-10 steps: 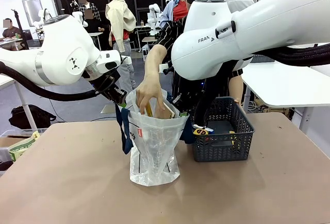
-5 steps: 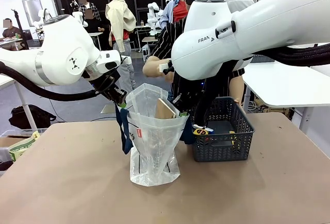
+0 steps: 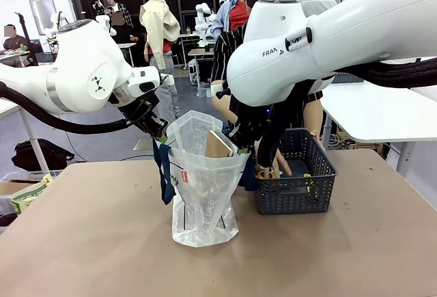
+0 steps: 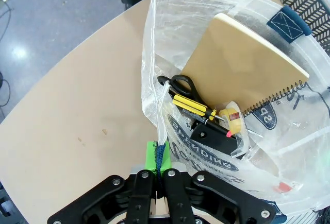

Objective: Transfer purchased items from the store into the shopping bag.
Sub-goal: Move the Reusable shopping bag to the right side of the table.

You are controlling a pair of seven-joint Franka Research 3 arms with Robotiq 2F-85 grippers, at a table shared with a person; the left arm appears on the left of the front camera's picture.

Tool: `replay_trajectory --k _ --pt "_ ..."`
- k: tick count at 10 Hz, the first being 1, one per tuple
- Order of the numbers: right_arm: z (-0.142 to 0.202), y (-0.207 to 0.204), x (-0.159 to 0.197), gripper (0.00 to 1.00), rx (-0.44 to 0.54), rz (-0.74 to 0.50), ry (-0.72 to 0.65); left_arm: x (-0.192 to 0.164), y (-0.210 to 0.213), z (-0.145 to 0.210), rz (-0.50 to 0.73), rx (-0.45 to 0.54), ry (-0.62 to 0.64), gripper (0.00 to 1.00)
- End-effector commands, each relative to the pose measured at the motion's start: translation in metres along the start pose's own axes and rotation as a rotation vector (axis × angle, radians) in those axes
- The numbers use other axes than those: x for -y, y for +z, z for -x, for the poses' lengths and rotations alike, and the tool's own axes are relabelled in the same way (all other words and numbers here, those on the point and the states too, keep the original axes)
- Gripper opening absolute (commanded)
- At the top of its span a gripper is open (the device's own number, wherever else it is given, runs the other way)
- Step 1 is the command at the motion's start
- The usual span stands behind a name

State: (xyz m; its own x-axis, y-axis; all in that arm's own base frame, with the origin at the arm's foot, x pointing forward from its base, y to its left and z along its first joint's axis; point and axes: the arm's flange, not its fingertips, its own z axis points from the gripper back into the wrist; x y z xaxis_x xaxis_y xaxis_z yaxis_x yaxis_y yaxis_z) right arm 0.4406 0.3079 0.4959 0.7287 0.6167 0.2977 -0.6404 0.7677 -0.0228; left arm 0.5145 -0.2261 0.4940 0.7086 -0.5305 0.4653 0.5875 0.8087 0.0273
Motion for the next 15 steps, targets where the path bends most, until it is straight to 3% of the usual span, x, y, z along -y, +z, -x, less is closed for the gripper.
replay_trajectory --k 1,15 --pt "0.0034 0.0016 0.0010 0.00 0.008 -0.003 -0.004 -0.0021 0.0011 -0.0006 -0.005 0.008 0.001 0.00" --pt "0.0034 0.0016 0.0010 0.00 0.008 -0.003 -0.004 -0.0021 0.0011 -0.0006 -0.005 0.008 0.001 0.00"
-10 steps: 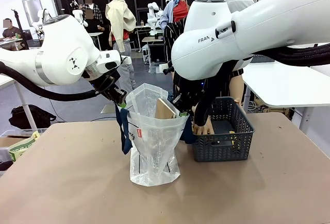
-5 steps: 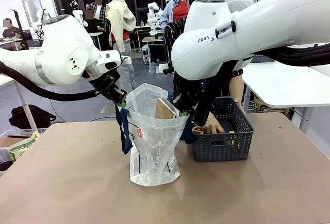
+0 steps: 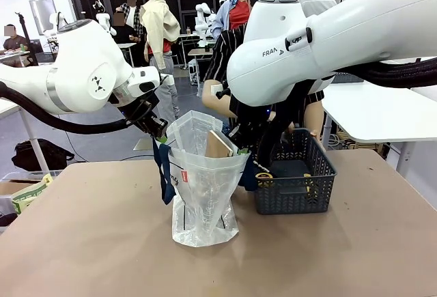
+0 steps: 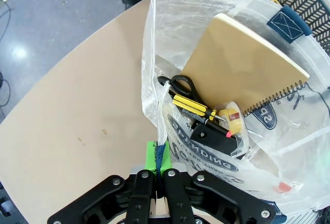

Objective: Transfer purchased items from the store into the shopping bag.
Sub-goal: Move the Reusable shopping bag to the right side of the table.

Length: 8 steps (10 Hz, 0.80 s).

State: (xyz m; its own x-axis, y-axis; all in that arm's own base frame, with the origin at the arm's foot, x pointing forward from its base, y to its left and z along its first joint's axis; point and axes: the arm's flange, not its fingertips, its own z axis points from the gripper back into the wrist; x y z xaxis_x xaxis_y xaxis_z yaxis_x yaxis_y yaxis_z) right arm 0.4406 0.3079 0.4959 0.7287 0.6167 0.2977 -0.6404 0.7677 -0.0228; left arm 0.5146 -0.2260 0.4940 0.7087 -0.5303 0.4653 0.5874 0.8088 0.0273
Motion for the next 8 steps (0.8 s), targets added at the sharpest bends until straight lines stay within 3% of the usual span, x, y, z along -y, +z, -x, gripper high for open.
replay_trajectory --k 1,8 --pt "0.0034 0.0016 0.0010 0.00 0.008 -0.003 -0.004 -0.0020 0.0011 -0.0006 -0.004 0.008 0.001 0.00" --pt "0.0034 0.0016 0.0010 0.00 0.008 -0.003 -0.004 -0.0020 0.0011 -0.0006 -0.004 0.008 0.001 0.00"
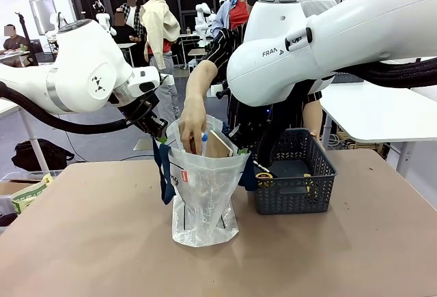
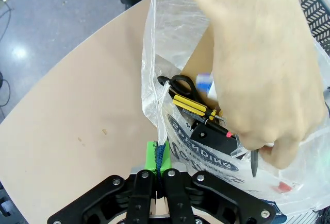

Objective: Transfer purchased items from the store into the shopping bag.
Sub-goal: Move the Reusable shopping bag to the right side of the table.

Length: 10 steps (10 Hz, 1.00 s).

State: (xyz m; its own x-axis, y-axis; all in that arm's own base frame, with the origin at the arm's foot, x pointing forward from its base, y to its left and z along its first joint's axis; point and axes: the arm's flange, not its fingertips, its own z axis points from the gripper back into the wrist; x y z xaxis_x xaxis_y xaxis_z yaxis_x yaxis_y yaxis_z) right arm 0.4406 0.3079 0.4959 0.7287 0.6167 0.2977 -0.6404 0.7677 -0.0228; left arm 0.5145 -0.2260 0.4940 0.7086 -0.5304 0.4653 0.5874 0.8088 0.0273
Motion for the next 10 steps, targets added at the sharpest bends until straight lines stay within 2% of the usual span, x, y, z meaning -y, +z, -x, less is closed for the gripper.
replay_trajectory --k 1,10 --pt "0.0034 0.0016 0.0010 0.00 0.008 -0.003 -0.004 -0.0020 0.0011 -0.0006 -0.004 0.008 0.001 0.00" --pt "0.0034 0.0016 0.0010 0.00 0.008 -0.003 -0.004 -0.0020 0.0011 -0.0006 -0.004 0.008 0.001 0.00"
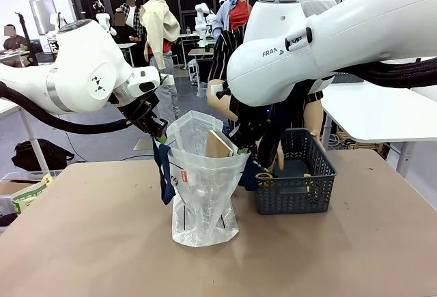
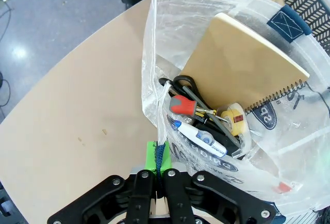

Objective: Transfer purchased items from the store into the shopping bag.
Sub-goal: Move the Reusable shopping bag to the right side of the table.

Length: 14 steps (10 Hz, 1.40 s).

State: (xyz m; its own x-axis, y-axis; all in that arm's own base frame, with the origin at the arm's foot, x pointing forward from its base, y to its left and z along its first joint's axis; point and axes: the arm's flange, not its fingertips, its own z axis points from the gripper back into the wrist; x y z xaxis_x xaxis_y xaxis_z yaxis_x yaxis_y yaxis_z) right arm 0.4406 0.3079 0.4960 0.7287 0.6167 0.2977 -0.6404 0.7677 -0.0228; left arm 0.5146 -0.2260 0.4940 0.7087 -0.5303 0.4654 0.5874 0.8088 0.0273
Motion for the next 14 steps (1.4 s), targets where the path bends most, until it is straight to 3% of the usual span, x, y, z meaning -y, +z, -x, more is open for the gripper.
replay_trajectory --k 1,14 --pt "0.0034 0.0016 0.0010 0.00 0.008 -0.003 -0.004 -0.0020 0.0011 -0.0006 -0.004 0.008 0.001 0.00" --pt "0.0034 0.0016 0.0010 0.00 0.008 -0.003 -0.004 -0.0020 0.0011 -0.0006 -0.004 0.008 0.001 0.00"
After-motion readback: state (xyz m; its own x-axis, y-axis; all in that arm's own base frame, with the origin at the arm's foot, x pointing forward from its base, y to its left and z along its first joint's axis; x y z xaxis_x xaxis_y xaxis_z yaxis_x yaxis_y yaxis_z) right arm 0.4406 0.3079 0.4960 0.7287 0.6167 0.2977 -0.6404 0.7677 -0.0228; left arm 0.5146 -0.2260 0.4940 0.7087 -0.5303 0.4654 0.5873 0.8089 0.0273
